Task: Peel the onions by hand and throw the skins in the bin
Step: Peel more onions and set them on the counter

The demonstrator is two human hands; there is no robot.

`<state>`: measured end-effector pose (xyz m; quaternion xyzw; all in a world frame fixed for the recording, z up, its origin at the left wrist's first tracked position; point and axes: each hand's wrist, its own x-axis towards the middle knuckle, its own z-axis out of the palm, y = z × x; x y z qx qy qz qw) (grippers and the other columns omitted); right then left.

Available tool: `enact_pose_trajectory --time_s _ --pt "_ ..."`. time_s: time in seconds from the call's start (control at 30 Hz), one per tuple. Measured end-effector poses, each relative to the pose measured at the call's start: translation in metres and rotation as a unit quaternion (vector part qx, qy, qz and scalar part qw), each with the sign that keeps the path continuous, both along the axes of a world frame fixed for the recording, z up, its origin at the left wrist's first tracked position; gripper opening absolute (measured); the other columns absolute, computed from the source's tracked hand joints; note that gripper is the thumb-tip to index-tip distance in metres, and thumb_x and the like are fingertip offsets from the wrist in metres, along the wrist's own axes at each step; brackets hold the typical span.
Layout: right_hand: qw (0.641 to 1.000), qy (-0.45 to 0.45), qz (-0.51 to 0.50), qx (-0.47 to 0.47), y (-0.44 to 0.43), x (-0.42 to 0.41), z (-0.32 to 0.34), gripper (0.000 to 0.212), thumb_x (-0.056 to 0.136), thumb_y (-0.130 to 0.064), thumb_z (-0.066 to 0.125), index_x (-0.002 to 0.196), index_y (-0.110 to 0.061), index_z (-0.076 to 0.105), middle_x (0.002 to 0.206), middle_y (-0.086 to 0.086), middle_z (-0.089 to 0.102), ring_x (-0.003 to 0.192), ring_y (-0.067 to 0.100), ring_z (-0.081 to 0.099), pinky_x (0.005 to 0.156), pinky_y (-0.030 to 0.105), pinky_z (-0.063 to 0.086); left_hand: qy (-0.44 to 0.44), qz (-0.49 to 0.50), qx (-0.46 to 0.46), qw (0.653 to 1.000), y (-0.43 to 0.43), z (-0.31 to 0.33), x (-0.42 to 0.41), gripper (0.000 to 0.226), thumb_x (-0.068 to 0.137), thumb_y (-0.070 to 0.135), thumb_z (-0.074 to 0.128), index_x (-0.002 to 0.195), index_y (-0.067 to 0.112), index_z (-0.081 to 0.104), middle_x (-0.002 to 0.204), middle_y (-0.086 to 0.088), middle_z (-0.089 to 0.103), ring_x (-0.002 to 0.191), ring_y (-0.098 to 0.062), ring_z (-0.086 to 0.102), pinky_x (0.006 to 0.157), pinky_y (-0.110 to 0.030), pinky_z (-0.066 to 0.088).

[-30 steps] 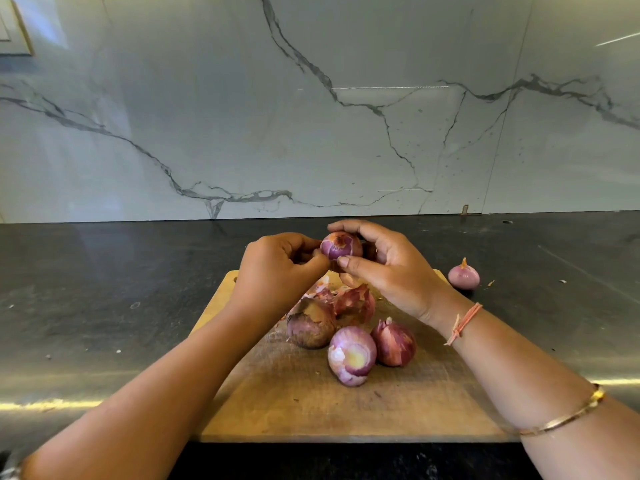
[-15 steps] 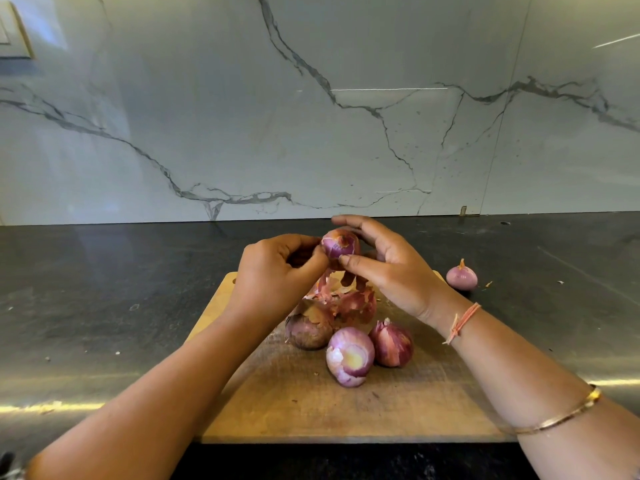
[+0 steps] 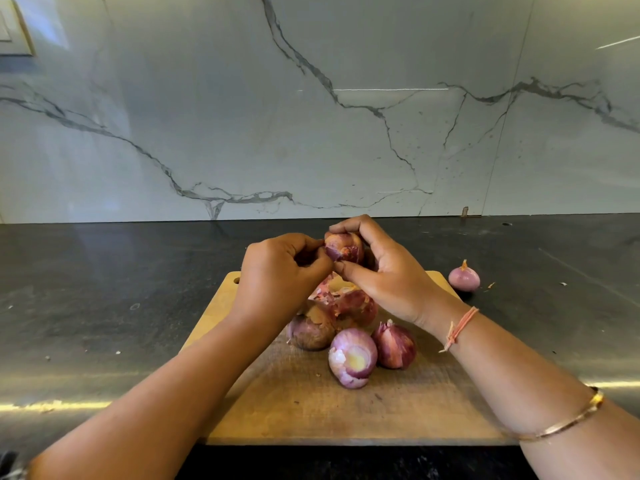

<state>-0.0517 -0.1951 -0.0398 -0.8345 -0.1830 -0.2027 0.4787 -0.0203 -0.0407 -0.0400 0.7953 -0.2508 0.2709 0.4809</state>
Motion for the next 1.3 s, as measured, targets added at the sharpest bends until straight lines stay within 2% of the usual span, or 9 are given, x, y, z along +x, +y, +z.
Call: enact_pose_trajectory --time_s 0.1,0.4,0.5,0.6,0.73,0.83,1.03,1.1,1.3 --pt "1.000 0.000 -0.001 -0.001 0.001 -0.001 0.001 0.034 0.090 -0.010 0.064 0.119 -0.021 0.052 0.111 -0.014 0.060 0.105 0.004 0.060 0.097 0.029 0.049 -0.004 0.005 -0.003 1.000 0.000 0.000 0.000 0.009 0.083 0.017 0.069 0.087 0.014 0.077 0.066 0.015 0.064 0.074 0.000 0.063 0.063 -0.017 0.051" --pt "0.998 0.017 0.034 0.046 0.000 0.001 0.000 0.031 0.085 -0.018 0.063 0.113 -0.027 0.053 0.113 -0.004 0.062 0.103 0.012 0.062 0.094 0.037 0.052 0.020 0.017 -0.022 0.999 0.003 0.001 0.004 0.008 0.082 0.015 0.069 0.078 0.021 0.073 0.067 0.013 0.067 0.062 -0.001 0.061 0.056 -0.017 0.050" --pt "0.996 0.017 0.040 0.079 -0.002 0.002 0.000 0.031 0.079 -0.024 0.061 0.109 -0.030 0.054 0.112 -0.001 0.062 0.103 0.016 0.062 0.093 0.035 0.052 0.034 -0.010 -0.049 0.998 0.002 0.001 0.002 0.013 0.084 0.014 0.066 0.082 0.025 0.072 0.072 0.012 0.070 0.067 -0.002 0.065 0.065 -0.024 0.056" --pt "0.995 0.010 0.039 0.093 -0.003 0.003 0.000 0.030 0.079 -0.024 0.060 0.108 -0.029 0.053 0.112 0.001 0.062 0.098 0.014 0.062 0.087 0.030 0.052 0.073 -0.054 -0.086 0.992 0.000 0.003 -0.003 0.015 0.085 0.015 0.066 0.093 0.027 0.069 0.080 0.012 0.071 0.074 0.000 0.068 0.072 -0.022 0.057" --pt "0.996 0.010 0.036 0.080 -0.002 0.003 -0.001 0.032 0.078 -0.024 0.062 0.108 -0.028 0.052 0.109 0.005 0.062 0.086 0.011 0.063 0.078 0.031 0.054 0.112 -0.084 -0.088 0.986 -0.002 0.004 -0.006 0.028 0.083 0.016 0.069 0.107 0.027 0.061 0.081 0.010 0.070 0.075 0.002 0.067 0.071 -0.018 0.056" --pt "0.997 0.010 0.029 0.065 -0.001 0.003 -0.001 0.034 0.079 -0.024 0.064 0.109 -0.029 0.051 0.108 0.002 0.062 0.087 0.011 0.063 0.081 0.031 0.054 0.130 -0.092 -0.105 0.982 -0.002 0.005 -0.006 0.030 0.081 0.012 0.069 0.099 0.032 0.056 0.083 0.007 0.069 0.075 -0.003 0.068 0.072 -0.027 0.058" --pt "0.998 0.012 0.031 0.055 -0.003 0.003 -0.002 0.037 0.085 -0.006 0.067 0.109 -0.027 0.050 0.111 0.002 0.062 0.094 0.011 0.063 0.087 0.030 0.052 0.141 -0.095 -0.114 0.979 -0.003 0.004 -0.003 0.029 0.080 0.009 0.069 0.093 0.026 0.050 0.082 -0.002 0.068 0.078 -0.021 0.068 0.075 -0.040 0.056" --pt "0.998 0.015 0.032 0.057 -0.003 0.003 -0.001 0.037 0.085 -0.005 0.068 0.109 -0.027 0.050 0.111 0.002 0.062 0.097 0.012 0.063 0.089 0.029 0.052 0.133 -0.090 -0.113 0.981 -0.003 0.003 -0.002 0.029 0.079 0.010 0.070 0.091 0.026 0.049 0.082 -0.004 0.068 0.075 -0.021 0.067 0.072 -0.037 0.055" --pt "0.997 0.022 0.035 0.071 0.000 0.003 -0.002 0.035 0.077 -0.021 0.069 0.106 -0.032 0.051 0.110 0.000 0.064 0.099 0.013 0.064 0.091 0.033 0.052 0.095 -0.078 -0.092 0.988 -0.003 0.001 0.000 0.030 0.080 0.012 0.071 0.086 0.027 0.045 0.075 0.003 0.064 0.059 0.001 0.058 0.058 -0.015 0.048"
